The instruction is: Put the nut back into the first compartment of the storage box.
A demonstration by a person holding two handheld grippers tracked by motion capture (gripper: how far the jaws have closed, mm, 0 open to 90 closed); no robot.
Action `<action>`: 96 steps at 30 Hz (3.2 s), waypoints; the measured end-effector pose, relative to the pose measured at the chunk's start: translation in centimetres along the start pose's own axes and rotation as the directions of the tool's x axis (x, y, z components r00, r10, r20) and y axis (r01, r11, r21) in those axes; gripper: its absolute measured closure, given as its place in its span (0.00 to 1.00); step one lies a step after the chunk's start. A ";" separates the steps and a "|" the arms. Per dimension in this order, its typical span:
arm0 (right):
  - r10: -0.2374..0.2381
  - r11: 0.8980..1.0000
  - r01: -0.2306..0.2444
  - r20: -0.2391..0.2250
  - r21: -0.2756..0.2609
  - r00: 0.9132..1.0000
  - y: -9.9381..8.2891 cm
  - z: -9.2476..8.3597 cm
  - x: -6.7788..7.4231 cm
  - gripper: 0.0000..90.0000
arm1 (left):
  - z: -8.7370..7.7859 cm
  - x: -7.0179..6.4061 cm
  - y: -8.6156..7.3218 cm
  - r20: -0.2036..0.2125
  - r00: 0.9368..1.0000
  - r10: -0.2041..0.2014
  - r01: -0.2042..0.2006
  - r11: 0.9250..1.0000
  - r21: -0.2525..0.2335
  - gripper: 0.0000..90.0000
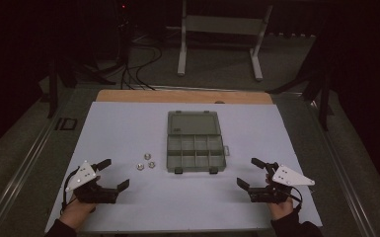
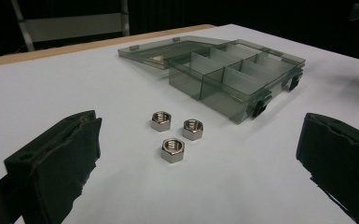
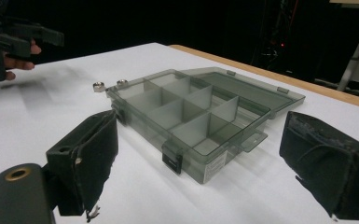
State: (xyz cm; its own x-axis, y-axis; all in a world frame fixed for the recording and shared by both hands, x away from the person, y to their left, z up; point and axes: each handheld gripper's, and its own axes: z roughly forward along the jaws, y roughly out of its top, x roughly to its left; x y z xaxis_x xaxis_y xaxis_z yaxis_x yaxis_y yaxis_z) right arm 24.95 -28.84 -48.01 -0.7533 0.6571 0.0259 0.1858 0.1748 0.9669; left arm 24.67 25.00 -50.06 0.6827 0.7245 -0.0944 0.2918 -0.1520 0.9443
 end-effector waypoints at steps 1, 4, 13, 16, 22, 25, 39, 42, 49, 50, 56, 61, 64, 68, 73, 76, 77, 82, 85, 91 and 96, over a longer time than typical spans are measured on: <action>0.000 1.000 0.000 0.000 0.000 1.000 0.0 0.0 0.0 0.13 | 0.0 0.0 0.0 0.000 1.000 0.000 0.000 1.000 0.000 0.00; -0.001 1.000 0.001 -0.004 0.002 1.000 0.0 0.1 0.0 0.13 | -0.1 0.0 0.1 -0.007 1.000 -0.002 0.002 1.000 -0.004 0.00; -0.008 1.000 0.008 -0.013 -0.021 1.000 0.3 0.0 0.4 0.13 | -1.0 -0.7 2.9 -0.003 1.000 -0.015 0.014 0.999 -0.046 0.00; -0.016 0.999 0.015 -0.018 -0.030 1.000 0.5 0.1 0.7 0.13 | -1.3 -0.6 4.0 0.044 0.999 0.018 -0.015 0.997 -0.076 0.00; -0.029 0.999 0.028 -0.019 -0.038 0.999 0.6 0.2 0.9 0.13 | -0.9 0.1 6.2 0.076 0.996 0.047 -0.041 0.995 -0.090 0.00; -0.028 0.999 0.027 -0.018 -0.042 0.999 0.6 0.1 0.8 0.13 | -0.4 0.3 6.7 0.087 0.994 0.069 -0.063 0.996 -0.067 0.00; -0.021 0.999 0.020 -0.028 -0.041 0.999 0.6 0.2 0.8 0.13 | 4.3 1.5 5.3 0.182 0.980 0.083 -0.111 0.982 0.151 0.17; -0.020 0.999 0.018 -0.030 -0.040 0.999 0.6 0.3 0.8 0.13 | 5.2 1.7 4.8 0.194 0.979 0.066 -0.103 0.977 0.189 0.20; -0.020 0.999 0.018 -0.034 -0.041 0.999 0.6 0.3 0.8 0.13 | 6.9 2.6 3.3 0.185 0.981 0.062 -0.113 0.953 0.280 0.31; -0.017 0.999 0.016 -0.034 -0.038 0.999 0.6 0.3 0.8 0.13 | 7.1 2.8 3.2 0.189 0.980 0.062 -0.115 0.951 0.286 0.38; -0.017 0.999 0.015 -0.037 -0.038 0.999 0.6 0.3 0.8 0.13 | 8.2 2.8 2.3 0.190 0.977 0.093 -0.154 0.929 0.335 0.49; -0.013 0.999 0.012 -0.040 -0.037 0.999 0.6 0.3 0.8 0.13 | 8.9 3.0 2.0 0.191 0.975 0.115 -0.181 0.911 0.371 0.56; -0.012 0.999 0.011 -0.040 -0.036 0.999 0.6 0.3 0.7 0.13 | 9.3 3.1 1.7 0.193 0.975 0.113 -0.182 0.902 0.391 0.60; -0.009 0.999 0.007 -0.041 -0.035 0.999 0.6 0.3 0.7 0.13 | 9.4 3.0 1.4 0.202 0.971 0.127 -0.202 0.889 0.410 0.65; -0.008 0.999 0.007 -0.041 -0.033 0.999 0.6 0.3 0.7 0.13 | 9.7 3.0 1.3 0.202 0.968 0.148 -0.224 0.871 0.438 0.70; -0.006 1.000 0.005 -0.039 -0.028 0.999 0.6 0.3 0.7 0.13 | 9.9 2.8 1.5 0.203 0.965 0.163 -0.240 0.859 0.452 0.73; -0.006 1.000 0.005 -0.038 -0.028 0.999 0.6 0.3 0.7 0.13 | 9.9 2.7 1.6 0.208 0.964 0.169 -0.248 0.852 0.460 0.75; -0.005 1.000 0.004 -0.036 -0.026 0.999 0.6 0.3 0.7 0.13 | 10.1 2.4 1.9 0.208 0.958 0.198 -0.276 0.833 0.479 0.79; -0.007 1.000 0.006 -0.037 -0.031 0.999 0.6 0.3 0.7 0.13 | 9.9 2.5 1.8 0.202 0.963 0.179 -0.256 0.846 0.468 0.79; -0.003 0.999 0.002 -0.035 -0.033 0.999 0.6 0.3 0.7 0.13 | 9.1 2.8 3.2 0.164 0.975 0.148 -0.206 0.879 0.430 0.79; -0.003 0.999 0.002 -0.036 -0.034 0.999 0.6 0.3 0.7 0.13 | 8.7 2.8 4.9 0.142 0.980 0.140 -0.186 0.897 0.401 0.79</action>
State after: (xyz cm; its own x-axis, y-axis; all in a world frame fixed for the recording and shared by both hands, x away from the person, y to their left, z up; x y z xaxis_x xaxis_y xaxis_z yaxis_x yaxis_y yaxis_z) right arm 24.74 -28.04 -47.48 -0.7760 0.6299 0.0320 0.1628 0.1511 0.9750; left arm 33.80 20.45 -48.41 0.8048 0.5935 -0.0052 0.4036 -0.5407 0.7381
